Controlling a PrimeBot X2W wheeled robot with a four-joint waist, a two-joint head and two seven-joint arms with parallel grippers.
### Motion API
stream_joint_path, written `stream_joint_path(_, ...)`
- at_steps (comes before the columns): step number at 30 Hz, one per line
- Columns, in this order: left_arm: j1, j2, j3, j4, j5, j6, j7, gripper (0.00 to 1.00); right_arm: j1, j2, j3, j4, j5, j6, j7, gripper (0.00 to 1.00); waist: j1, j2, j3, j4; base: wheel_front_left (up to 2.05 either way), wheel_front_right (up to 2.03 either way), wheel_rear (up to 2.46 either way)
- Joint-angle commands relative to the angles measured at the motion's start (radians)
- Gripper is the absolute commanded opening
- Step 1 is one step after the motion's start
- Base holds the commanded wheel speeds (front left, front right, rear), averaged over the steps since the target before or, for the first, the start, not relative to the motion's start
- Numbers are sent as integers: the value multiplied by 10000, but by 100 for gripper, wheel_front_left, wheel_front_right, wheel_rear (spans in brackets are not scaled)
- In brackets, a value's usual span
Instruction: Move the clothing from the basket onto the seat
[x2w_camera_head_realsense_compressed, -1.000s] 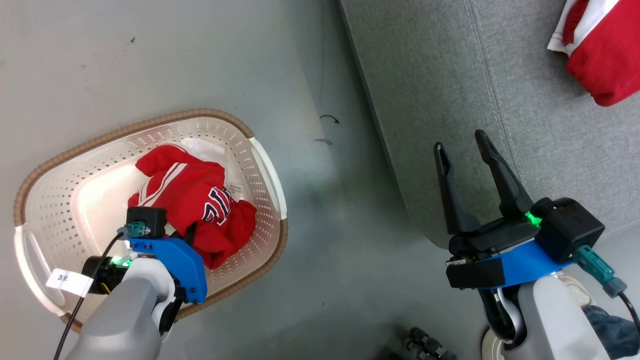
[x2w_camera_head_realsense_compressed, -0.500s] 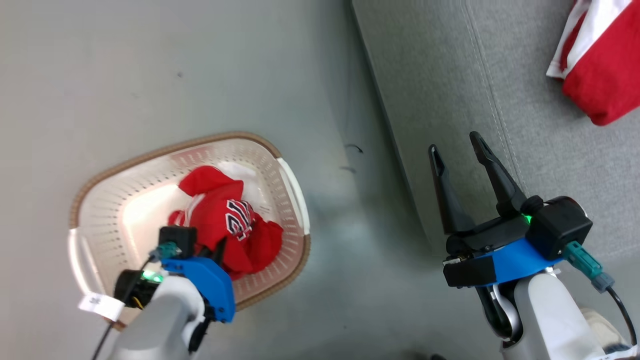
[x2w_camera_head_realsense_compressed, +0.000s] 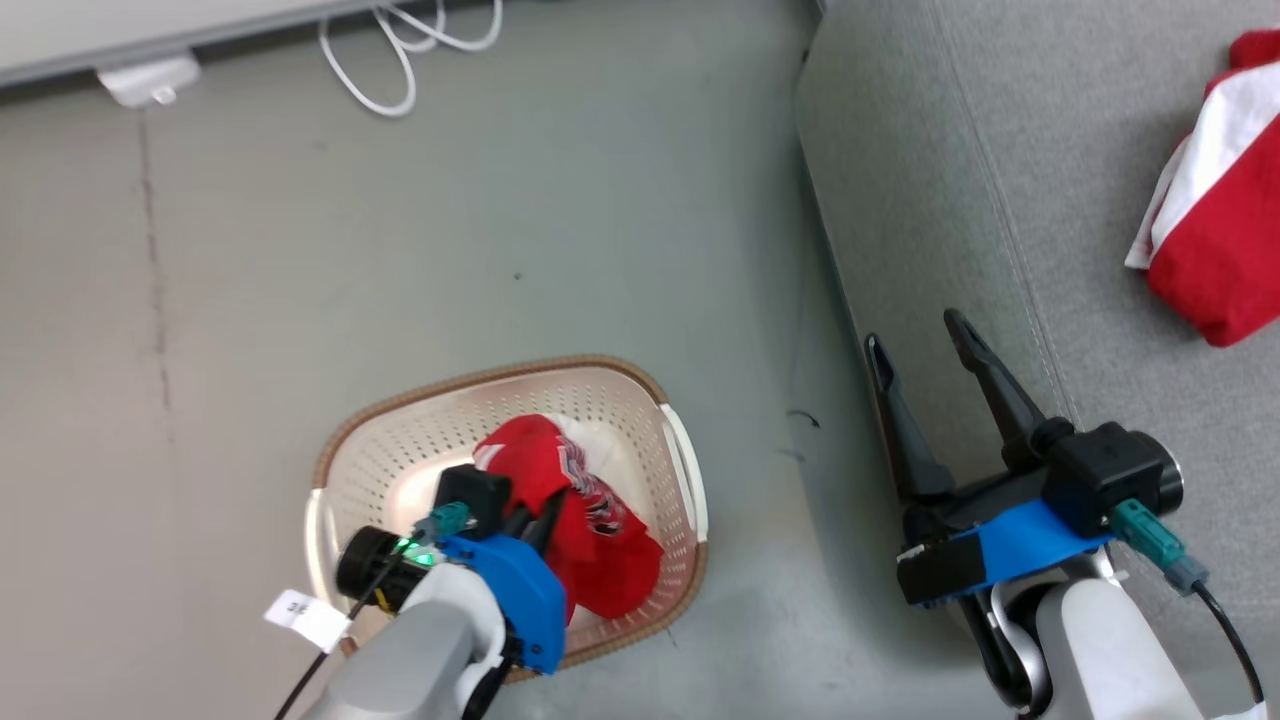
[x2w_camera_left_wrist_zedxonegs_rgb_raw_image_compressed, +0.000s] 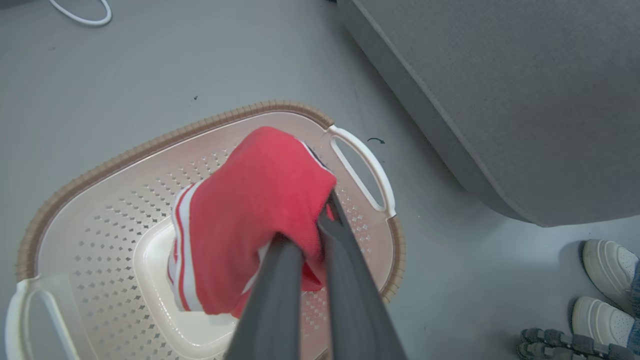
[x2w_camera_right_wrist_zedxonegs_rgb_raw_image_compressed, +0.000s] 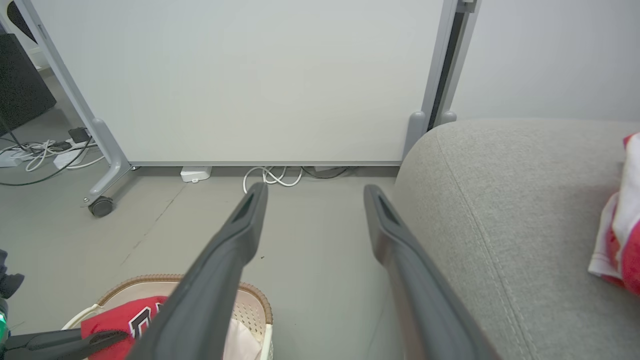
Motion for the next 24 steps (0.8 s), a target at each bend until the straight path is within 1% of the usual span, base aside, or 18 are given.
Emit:
stream_joint_path(1,1,-110,-116,-179,-45,-8,-98,0,204,-12,-40,41,-74,5,64,100,1,0,-811,543,0,0,0)
stream_joint_path(5,17,-216,-226,-635,93,-8,-164,0,506,-14,-9,-3,-49,5,237,100,1,0,-1421,741,0,0,0)
stream_joint_path(14,164,-121,627,-2258,1019,-8,-159,0,981,-12,-43,-75,11,5,465,100,1,0,-2407,992,0,0,0)
stream_joint_path(19,149,-128,1070,-3071,1533,-8,-159,0,1166,-12,9,-82,22,5,569,100,1,0,-2743,1060,0,0,0)
stream_joint_path(24,-232,-236,1266,-3632,1864,-8,-161,0,1324,-12,59,-90,33,5,682,100,1,0,-2976,1205,0,0,0)
